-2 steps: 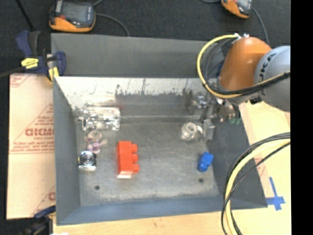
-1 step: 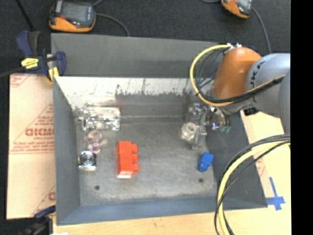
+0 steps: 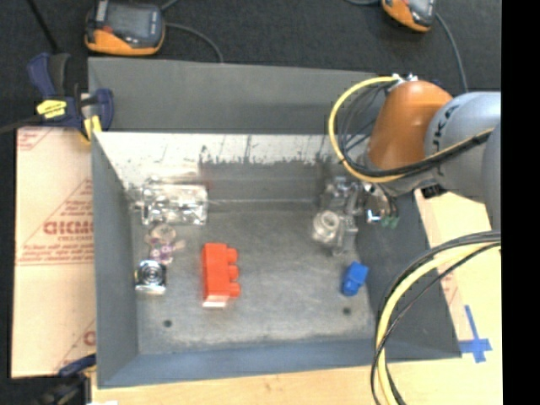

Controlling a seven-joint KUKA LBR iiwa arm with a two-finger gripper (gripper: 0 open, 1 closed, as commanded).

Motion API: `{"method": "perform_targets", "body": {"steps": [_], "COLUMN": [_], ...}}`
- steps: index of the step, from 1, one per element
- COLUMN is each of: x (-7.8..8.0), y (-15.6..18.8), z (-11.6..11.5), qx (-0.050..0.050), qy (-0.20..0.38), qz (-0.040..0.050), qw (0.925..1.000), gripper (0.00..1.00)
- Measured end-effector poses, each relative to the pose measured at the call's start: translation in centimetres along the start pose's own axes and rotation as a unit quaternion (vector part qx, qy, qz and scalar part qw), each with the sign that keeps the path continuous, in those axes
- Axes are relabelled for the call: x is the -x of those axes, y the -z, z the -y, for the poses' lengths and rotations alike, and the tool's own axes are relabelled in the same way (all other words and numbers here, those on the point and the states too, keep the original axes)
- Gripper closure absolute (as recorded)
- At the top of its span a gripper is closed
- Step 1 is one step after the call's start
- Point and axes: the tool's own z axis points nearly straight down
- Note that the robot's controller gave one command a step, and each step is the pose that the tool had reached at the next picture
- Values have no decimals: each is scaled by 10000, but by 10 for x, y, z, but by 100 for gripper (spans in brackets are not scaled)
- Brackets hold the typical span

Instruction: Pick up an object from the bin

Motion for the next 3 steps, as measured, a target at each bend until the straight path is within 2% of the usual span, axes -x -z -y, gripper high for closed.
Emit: {"method": "perform_targets", "body": {"steps": [1,2,3], "x": [0,2,6], "y": [0,12,120], "z": [0,2,4], "qx": [-3,-8,-14], "qy": [8,11,7], "qz": [4,3,37], "qw": [10000,10000,10000], "gripper": [100,100,100]}}
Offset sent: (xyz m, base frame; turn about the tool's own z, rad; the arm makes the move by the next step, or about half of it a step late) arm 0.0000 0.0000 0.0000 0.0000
